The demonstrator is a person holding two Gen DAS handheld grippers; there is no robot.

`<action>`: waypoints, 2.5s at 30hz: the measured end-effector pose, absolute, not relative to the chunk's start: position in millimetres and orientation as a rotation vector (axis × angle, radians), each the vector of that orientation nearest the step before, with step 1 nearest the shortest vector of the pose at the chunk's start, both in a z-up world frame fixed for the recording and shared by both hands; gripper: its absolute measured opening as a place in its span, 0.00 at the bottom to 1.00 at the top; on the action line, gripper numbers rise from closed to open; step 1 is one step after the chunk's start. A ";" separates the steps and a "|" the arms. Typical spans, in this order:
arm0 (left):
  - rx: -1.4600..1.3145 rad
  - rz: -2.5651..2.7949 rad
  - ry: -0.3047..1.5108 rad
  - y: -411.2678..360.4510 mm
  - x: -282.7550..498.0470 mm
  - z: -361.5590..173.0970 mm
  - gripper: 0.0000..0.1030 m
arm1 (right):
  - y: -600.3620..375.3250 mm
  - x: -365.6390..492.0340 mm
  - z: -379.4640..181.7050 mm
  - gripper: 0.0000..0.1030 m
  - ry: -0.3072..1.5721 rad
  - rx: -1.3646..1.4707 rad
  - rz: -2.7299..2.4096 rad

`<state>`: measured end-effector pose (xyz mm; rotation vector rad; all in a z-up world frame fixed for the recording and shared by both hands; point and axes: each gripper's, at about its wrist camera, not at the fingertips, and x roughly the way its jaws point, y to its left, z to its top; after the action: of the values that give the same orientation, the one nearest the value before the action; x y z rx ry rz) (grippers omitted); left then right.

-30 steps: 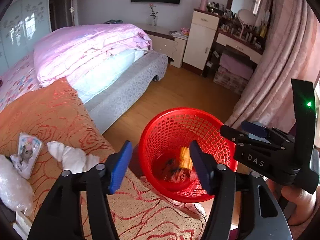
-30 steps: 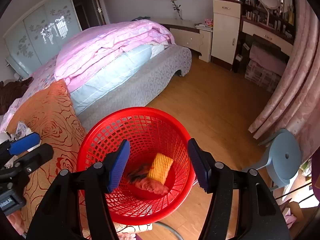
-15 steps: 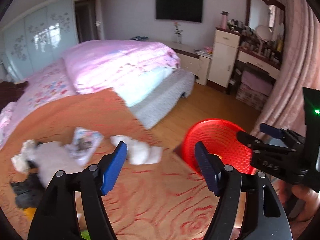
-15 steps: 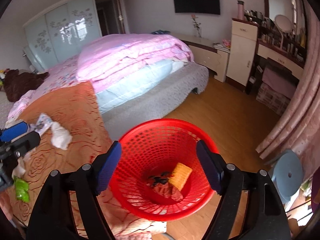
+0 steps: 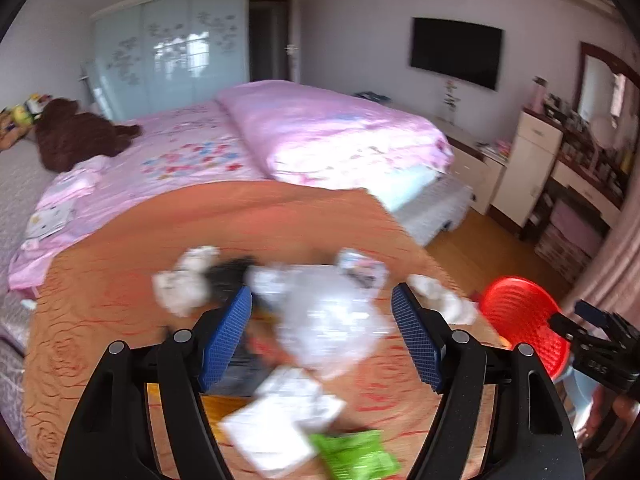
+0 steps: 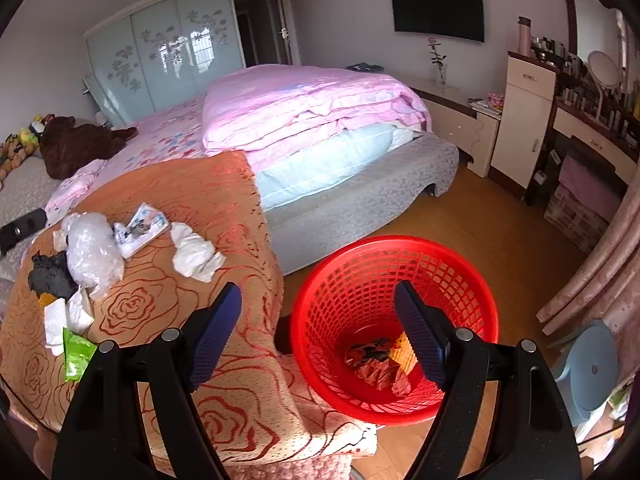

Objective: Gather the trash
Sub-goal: 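Grasp the black plastic bag with the left tool while the right tool grasps white tissue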

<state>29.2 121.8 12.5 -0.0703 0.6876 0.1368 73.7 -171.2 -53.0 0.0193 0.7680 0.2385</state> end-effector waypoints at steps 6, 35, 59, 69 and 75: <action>-0.128 0.241 0.704 177.6 15.3 10.7 0.68 | -167.4 72.9 -55.9 0.74 0.779 0.014 0.247; -0.184 0.218 0.738 193.1 -1.9 -22.0 0.31 | -144.1 70.8 -68.3 0.74 0.825 -0.034 0.301; -0.238 0.255 0.634 208.6 -19.8 11.7 0.31 | -49.5 147.5 -89.6 0.56 0.876 -0.145 0.485; -0.239 0.257 0.640 208.2 -17.7 7.5 0.31 | -39.7 141.4 -95.0 0.33 0.879 -0.183 0.491; -0.239 0.254 0.632 206.5 -19.1 9.4 0.31 | -46.8 127.4 -83.9 0.32 0.841 -0.169 0.480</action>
<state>-19.1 206.5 9.4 -0.2385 0.6318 0.2541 127.4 -46.8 -83.9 -0.1686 0.8413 0.4802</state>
